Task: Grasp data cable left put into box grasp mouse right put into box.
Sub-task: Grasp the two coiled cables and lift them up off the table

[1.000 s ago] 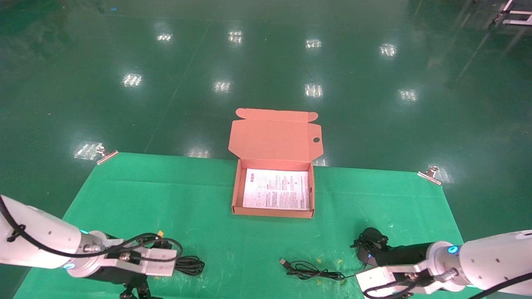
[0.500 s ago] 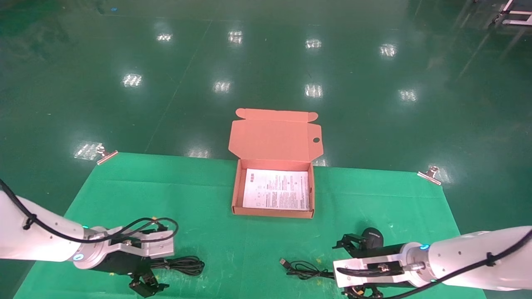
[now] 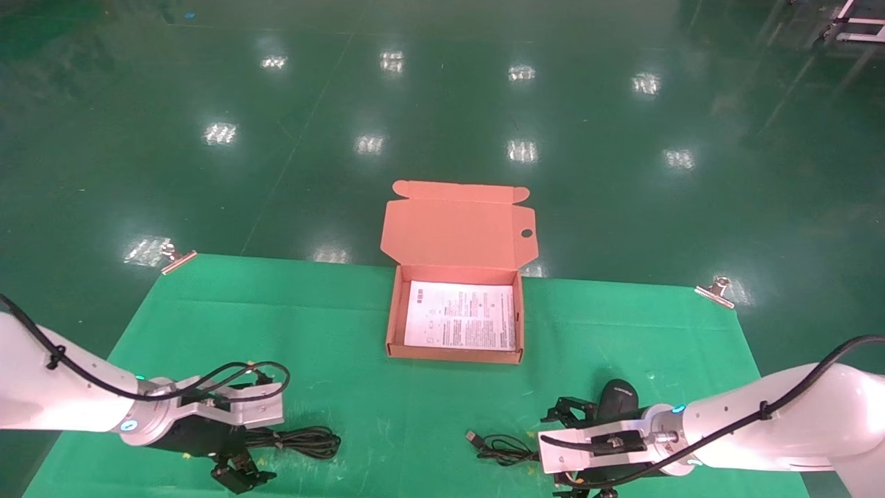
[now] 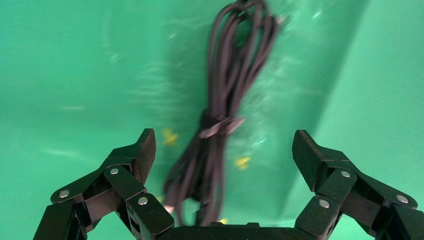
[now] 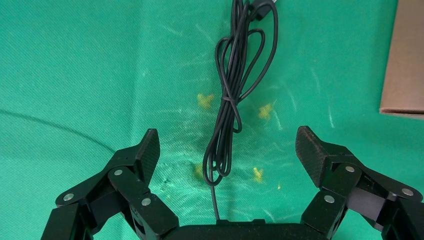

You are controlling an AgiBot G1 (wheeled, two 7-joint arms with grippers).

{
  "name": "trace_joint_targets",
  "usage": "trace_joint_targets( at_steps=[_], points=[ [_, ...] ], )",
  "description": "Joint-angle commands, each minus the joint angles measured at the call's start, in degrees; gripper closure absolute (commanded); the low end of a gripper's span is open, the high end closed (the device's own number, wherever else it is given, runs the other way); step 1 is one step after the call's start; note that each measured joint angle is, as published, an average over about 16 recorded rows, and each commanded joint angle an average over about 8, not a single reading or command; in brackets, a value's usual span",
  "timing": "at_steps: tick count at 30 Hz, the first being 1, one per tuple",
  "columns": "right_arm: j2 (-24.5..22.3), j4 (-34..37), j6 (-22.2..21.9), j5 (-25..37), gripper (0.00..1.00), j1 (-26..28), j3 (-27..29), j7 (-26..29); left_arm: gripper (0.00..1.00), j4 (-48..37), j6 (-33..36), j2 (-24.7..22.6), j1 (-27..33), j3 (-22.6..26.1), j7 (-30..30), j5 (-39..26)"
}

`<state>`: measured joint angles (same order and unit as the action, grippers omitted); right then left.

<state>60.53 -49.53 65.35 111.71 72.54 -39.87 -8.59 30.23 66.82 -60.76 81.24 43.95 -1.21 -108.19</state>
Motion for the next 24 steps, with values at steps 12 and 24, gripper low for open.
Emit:
trace_joint_targets(
  at_steps=[12,24],
  points=[
    [1.3,2.66,-1.0,0.83,1.0,0.55,-0.67,-2.08,1.0,-3.79,0.28,-0.67,0.72,-0.41,2.62,1.09],
    [1.02,2.18,-0.71,0.49,1.0,0.48,-0.42,-1.65,1.0,-2.69,0.32,-0.61,0.58,-0.22,2.4,0.75]
  ],
)
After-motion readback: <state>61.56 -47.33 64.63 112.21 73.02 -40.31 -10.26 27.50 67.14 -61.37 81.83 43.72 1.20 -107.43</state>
